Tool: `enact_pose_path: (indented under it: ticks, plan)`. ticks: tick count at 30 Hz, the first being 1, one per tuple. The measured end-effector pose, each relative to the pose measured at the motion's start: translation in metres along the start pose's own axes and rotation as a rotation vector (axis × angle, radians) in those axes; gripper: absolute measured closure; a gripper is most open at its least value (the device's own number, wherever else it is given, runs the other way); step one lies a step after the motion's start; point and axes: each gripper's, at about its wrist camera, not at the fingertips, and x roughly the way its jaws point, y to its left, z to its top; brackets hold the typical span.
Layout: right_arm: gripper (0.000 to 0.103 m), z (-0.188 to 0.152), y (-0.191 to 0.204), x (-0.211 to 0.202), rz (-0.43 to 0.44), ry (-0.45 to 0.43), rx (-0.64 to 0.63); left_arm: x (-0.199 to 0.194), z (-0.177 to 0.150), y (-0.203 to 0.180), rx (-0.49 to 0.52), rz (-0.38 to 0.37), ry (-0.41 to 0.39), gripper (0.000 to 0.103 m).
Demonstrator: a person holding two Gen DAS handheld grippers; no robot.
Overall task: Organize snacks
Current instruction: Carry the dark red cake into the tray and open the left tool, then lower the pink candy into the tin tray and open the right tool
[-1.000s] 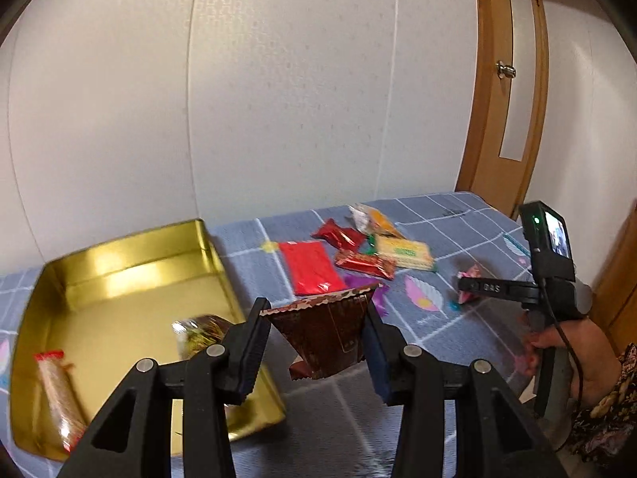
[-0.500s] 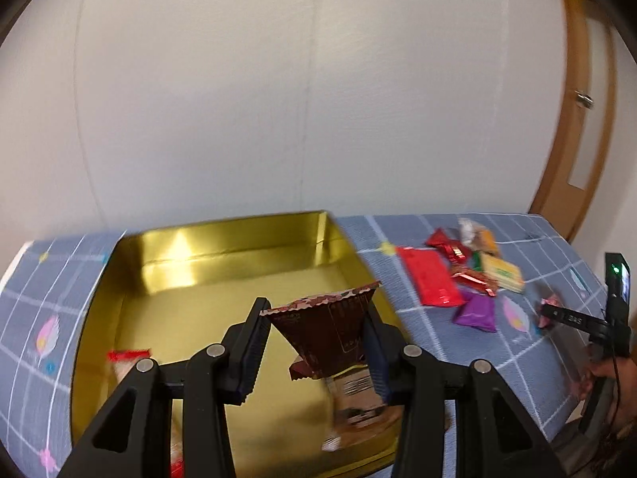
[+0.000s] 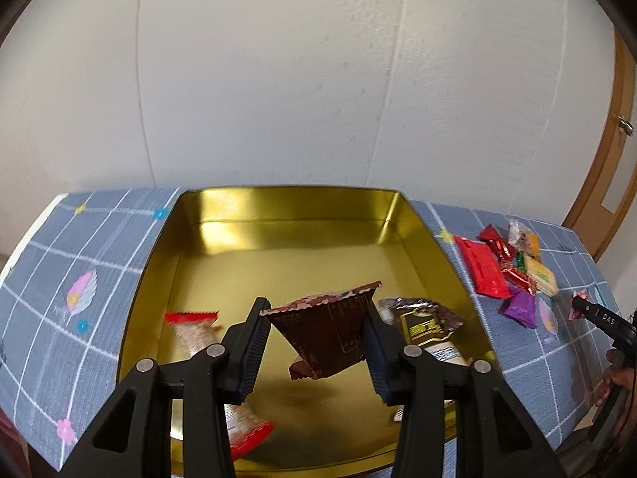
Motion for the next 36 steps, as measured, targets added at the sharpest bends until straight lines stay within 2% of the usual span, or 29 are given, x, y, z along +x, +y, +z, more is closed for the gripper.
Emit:
enact_pose_path:
  ticks: [8,17,22,25,27,30,36]
  plan:
    - [0.065,0.0,0.026,-0.009,0.081,-0.028,-0.027,0.01,-0.008,0.024,-0.079,-0.008,0.095,0.058]
    - [0.065,-0.005,0.075,-0.024,0.225,-0.064,-0.097,0.021,-0.017,0.029,-0.066,0.025,0.171,0.058]
    - [0.065,-0.011,0.099,-0.027,0.277,-0.069,-0.135,0.022,-0.021,0.038,-0.058,0.082,0.188,0.058]
    - [0.065,-0.013,0.107,-0.028,0.297,-0.068,-0.145,0.019,-0.02,0.044,-0.063,0.14,0.179,0.057]
    - [0.065,-0.015,0.111,-0.028,0.309,-0.065,-0.149,0.016,-0.019,0.048,-0.072,0.149,0.166,0.055]
    - [0.065,-0.017,0.117,-0.028,0.33,-0.064,-0.163,0.003,-0.017,0.054,-0.102,0.126,0.114,0.051]
    - [0.065,-0.025,0.138,-0.033,0.389,-0.074,-0.223,-0.024,-0.015,0.063,-0.178,0.055,-0.008,0.051]
